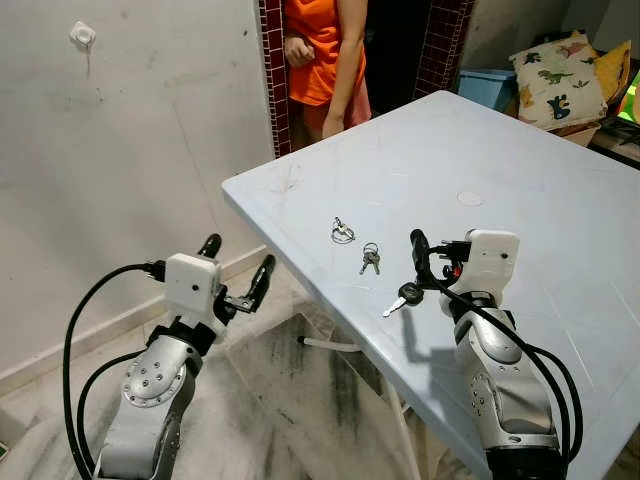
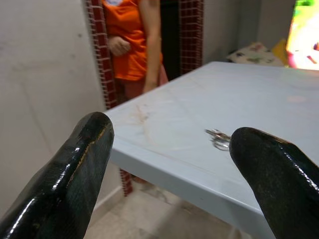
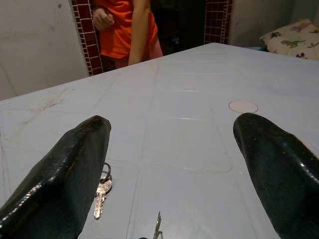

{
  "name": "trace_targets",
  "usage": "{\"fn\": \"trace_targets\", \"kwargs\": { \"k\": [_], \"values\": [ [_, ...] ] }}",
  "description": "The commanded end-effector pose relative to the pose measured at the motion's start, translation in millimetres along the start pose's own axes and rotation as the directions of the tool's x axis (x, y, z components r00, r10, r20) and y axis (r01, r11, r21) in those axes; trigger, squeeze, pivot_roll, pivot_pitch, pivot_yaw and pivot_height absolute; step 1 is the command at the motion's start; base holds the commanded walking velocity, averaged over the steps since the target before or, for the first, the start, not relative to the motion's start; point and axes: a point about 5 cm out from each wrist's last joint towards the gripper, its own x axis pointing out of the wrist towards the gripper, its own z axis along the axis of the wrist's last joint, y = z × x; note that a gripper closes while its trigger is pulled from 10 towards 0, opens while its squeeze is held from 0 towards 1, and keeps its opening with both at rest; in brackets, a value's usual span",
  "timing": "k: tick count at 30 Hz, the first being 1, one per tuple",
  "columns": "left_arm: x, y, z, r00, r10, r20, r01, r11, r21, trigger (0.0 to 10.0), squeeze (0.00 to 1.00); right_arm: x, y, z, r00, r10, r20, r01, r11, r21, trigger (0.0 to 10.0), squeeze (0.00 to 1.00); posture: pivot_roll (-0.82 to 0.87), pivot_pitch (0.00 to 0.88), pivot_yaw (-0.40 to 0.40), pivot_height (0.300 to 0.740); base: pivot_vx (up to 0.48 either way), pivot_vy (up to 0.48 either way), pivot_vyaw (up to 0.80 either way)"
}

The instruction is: Hang keys on a hook

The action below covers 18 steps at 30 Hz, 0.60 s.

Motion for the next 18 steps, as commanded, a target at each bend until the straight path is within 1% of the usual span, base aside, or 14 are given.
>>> {"fn": "trace_targets", "kwargs": {
  "k": [1,13,18],
  "values": [
    [2.3,6.4,1.5,1.000,0.029,0.006,-0.029,0.999,0.018,10.0,1.00,-0.6,-1.8,-3.2,1.000,-0.008,-0.020,0.008,1.000,0.014,10.0,1.00,-0.02,0.000,0.035,0.740,0.000,0.000,0.00],
    [4.1,7.1,0.9,0.999,0.038,0.006,-0.038,0.999,0.019,10.0,1.00,-1.9,-2.4,-3.6,1.000,-0.010,-0.023,0.010,1.000,0.027,10.0,1.00,-0.02,0.000,0.036,0.740,0.000,0.000,0.00],
    [5.1,8.5,-5.5,0.997,0.072,-0.041,-0.070,0.996,0.048,10.0,1.00,-2.4,-2.9,-3.9,1.000,-0.014,-0.021,0.015,1.000,0.027,10.0,1.00,-0.02,0.000,0.035,0.740,0.000,0.000,0.00]
  ]
}}
